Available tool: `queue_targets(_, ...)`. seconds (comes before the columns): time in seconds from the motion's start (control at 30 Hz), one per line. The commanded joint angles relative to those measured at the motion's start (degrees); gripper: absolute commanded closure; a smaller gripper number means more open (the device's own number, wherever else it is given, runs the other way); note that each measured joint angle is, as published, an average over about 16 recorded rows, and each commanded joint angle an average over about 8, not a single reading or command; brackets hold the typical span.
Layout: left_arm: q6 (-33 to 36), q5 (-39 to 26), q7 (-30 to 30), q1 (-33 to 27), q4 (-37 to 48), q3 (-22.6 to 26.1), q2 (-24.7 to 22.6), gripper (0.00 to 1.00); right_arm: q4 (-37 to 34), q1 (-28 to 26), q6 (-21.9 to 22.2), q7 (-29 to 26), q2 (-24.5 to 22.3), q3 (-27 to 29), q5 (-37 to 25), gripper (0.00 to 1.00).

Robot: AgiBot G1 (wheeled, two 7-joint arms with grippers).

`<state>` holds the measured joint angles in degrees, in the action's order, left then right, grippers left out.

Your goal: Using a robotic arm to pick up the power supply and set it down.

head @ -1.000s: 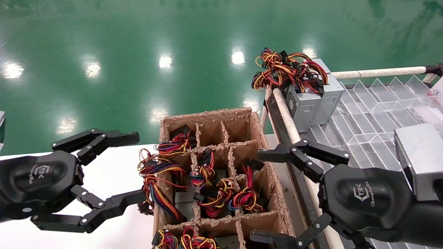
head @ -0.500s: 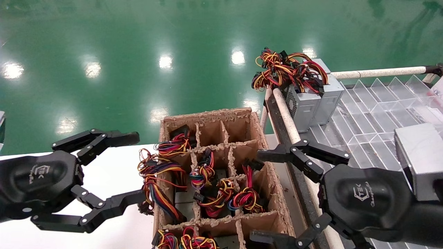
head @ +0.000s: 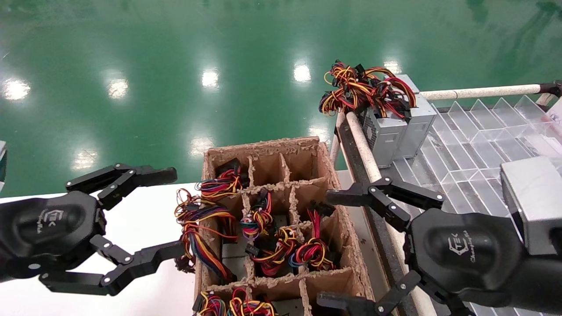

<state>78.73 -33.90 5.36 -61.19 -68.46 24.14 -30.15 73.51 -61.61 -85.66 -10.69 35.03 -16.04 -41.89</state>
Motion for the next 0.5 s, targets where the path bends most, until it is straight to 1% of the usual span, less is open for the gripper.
queue_targets(0.03,0.0,0.0,0.0,0.0,0.0,0.0,0.0,0.0,0.0,0.0,0.0,0.0,0.0,0.0,0.0,0.0)
queue_targets(0.5,0.0,0.0,0.0,0.0,0.0,0.0,0.0,0.0,0.0,0.0,0.0,0.0,0.0,0.0,0.0,0.0)
